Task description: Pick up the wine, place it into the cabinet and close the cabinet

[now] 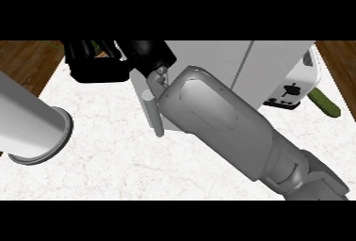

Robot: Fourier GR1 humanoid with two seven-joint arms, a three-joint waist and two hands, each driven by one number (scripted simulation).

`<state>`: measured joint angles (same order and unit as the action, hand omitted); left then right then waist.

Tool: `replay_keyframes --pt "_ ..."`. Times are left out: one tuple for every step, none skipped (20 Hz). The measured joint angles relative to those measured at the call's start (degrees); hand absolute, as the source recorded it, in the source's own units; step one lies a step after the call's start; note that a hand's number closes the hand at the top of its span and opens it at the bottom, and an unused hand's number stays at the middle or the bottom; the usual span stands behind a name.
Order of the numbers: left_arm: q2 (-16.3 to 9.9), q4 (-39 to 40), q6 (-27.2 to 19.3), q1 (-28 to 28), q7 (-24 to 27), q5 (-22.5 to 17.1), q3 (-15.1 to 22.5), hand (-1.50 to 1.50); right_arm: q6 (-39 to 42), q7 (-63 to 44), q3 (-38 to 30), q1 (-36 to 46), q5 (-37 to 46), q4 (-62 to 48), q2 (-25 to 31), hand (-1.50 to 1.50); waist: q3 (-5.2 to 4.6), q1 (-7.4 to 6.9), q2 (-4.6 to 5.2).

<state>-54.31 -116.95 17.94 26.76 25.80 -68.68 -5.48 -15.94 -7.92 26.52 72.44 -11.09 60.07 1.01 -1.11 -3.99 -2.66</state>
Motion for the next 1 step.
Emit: replay_keyframes --pt "-0.03 -0.27 -0.26 -0.04 -0.16 -0.03 0.01 1.50 0.26 0.64 0.08 -0.18 0.17 -0.02 0.16 1.50 -0.05 -0.09 -0.03"
